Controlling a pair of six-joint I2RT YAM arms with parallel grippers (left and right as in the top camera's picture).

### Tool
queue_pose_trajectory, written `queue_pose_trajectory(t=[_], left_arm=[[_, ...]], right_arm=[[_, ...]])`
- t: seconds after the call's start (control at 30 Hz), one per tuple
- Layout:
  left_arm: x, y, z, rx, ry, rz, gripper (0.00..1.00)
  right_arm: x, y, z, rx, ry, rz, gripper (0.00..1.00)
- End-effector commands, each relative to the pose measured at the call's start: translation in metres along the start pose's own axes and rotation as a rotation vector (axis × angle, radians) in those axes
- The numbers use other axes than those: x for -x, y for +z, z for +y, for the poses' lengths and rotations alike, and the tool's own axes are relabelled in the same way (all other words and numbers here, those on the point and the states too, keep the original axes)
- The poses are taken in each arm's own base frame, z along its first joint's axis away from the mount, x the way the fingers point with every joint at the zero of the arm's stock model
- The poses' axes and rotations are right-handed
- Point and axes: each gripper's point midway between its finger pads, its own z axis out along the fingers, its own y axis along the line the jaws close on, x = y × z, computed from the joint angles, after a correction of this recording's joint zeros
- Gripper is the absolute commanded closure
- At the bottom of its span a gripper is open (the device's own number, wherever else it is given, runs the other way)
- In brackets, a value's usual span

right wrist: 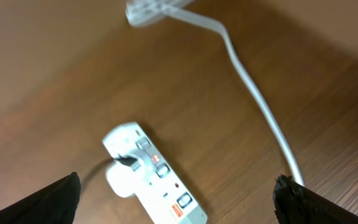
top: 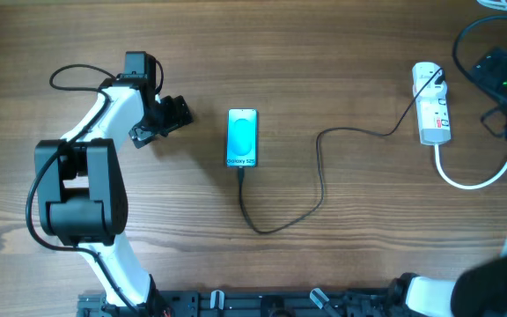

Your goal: Plug charger to phone and switch on socket

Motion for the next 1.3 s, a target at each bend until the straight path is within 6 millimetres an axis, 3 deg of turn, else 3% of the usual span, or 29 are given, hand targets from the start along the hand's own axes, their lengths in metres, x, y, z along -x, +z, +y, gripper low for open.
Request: queue_pose_trajectory(t=[0.0,0.1,0.2,0.33,0.5,0.63,0.8,1.03,1.27], left_arm=[[-0.002,0.005,0.006,0.010,-0.005,0.015,0.00],[-0.002,0.005,0.006,0.010,-0.005,0.015,0.00],[-0.002,0.005,0.006,0.010,-0.005,0.015,0.00],[-0.002,0.005,0.006,0.010,-0.005,0.015,0.00],[-0.002,0.005,0.006,0.010,-0.005,0.015,0.00],[-0.002,0.005,0.006,0.010,-0.005,0.015,0.00],[-0.002,0.005,0.006,0.010,-0.005,0.015,0.00],[-0.002,0.005,0.006,0.010,-0.005,0.015,0.00],[-0.002,0.005,0.006,0.010,-0.005,0.015,0.00]], right_arm=[[0.028,-0.045,0.000,0.020,0.000,-0.123,0.00],[0.038,-0.073,0.007,0.054,0.000,-0.185,0.00],[0.021,-0.079,0.014,0.080,-0.021,-0.172,0.00],[-0.048,-0.066,0.030,0.120,-0.103,-0.051,0.00],[-0.143,-0.043,0.027,0.123,-0.200,0.120,0.00],[-0.212,-0.022,0.038,0.245,-0.228,0.220,0.00],[-0.265,-0.009,0.030,0.303,-0.225,0.277,0.00],[-0.304,0.003,0.014,0.333,-0.216,0.206,0.00],[-0.317,-0.003,0.004,0.387,-0.193,0.078,0.00]])
